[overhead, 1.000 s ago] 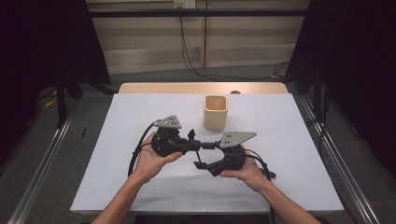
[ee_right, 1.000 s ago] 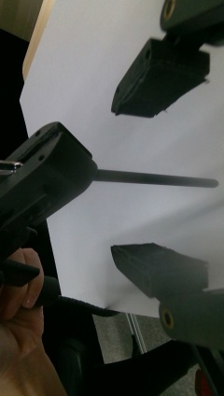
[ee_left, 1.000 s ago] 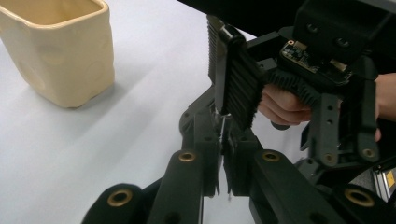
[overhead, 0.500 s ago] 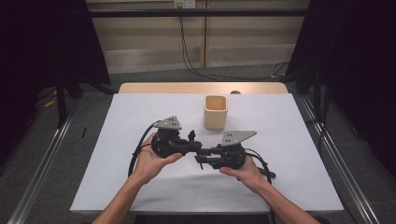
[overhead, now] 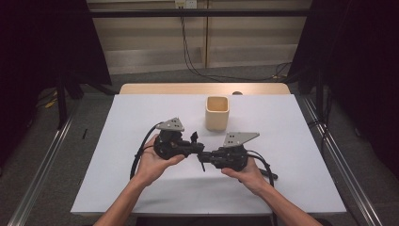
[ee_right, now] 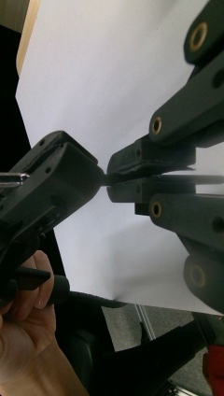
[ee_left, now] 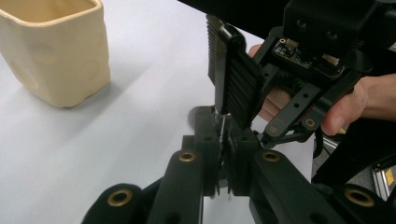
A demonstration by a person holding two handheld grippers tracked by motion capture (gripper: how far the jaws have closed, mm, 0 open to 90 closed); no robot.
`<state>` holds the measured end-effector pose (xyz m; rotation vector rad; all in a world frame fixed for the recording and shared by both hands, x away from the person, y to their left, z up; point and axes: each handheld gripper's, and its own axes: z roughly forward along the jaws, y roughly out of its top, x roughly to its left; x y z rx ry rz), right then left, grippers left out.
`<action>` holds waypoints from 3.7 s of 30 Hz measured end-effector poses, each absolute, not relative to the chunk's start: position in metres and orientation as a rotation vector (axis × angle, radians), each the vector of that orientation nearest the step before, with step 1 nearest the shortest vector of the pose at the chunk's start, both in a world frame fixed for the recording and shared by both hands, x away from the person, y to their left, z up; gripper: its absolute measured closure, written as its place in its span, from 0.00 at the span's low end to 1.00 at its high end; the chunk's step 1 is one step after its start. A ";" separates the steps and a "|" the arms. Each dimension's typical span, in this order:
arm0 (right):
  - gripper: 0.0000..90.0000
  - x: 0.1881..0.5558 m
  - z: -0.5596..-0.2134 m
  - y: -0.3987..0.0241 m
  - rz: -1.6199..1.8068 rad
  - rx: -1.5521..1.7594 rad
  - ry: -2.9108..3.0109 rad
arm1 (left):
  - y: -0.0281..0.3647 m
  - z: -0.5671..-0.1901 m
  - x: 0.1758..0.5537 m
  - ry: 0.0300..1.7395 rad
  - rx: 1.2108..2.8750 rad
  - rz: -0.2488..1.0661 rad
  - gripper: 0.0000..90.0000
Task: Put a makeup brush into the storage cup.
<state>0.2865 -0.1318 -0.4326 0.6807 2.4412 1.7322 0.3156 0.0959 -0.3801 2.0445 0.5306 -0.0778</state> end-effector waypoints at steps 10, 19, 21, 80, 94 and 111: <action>0.96 0.286 -0.432 -0.133 1.716 0.684 2.436 | 0.095 -0.382 0.316 0.525 2.029 -0.058 0.94; 0.96 0.287 -0.432 -0.135 1.713 0.692 2.429 | 0.097 -0.385 0.315 0.568 2.011 -0.018 0.75; 0.96 0.287 -0.432 -0.135 1.706 0.696 2.425 | 0.099 -0.385 0.314 0.574 2.003 -0.002 0.71; 0.96 0.304 -0.403 -0.175 1.688 0.839 2.222 | 0.208 -0.418 0.276 0.788 1.735 0.359 0.05; 0.96 0.324 -0.387 -0.184 1.676 0.860 2.132 | 0.241 -0.432 0.269 0.835 1.696 0.490 0.04; 0.96 0.349 -0.372 -0.188 1.663 0.917 2.050 | 0.259 -0.444 0.253 0.870 1.675 0.532 0.03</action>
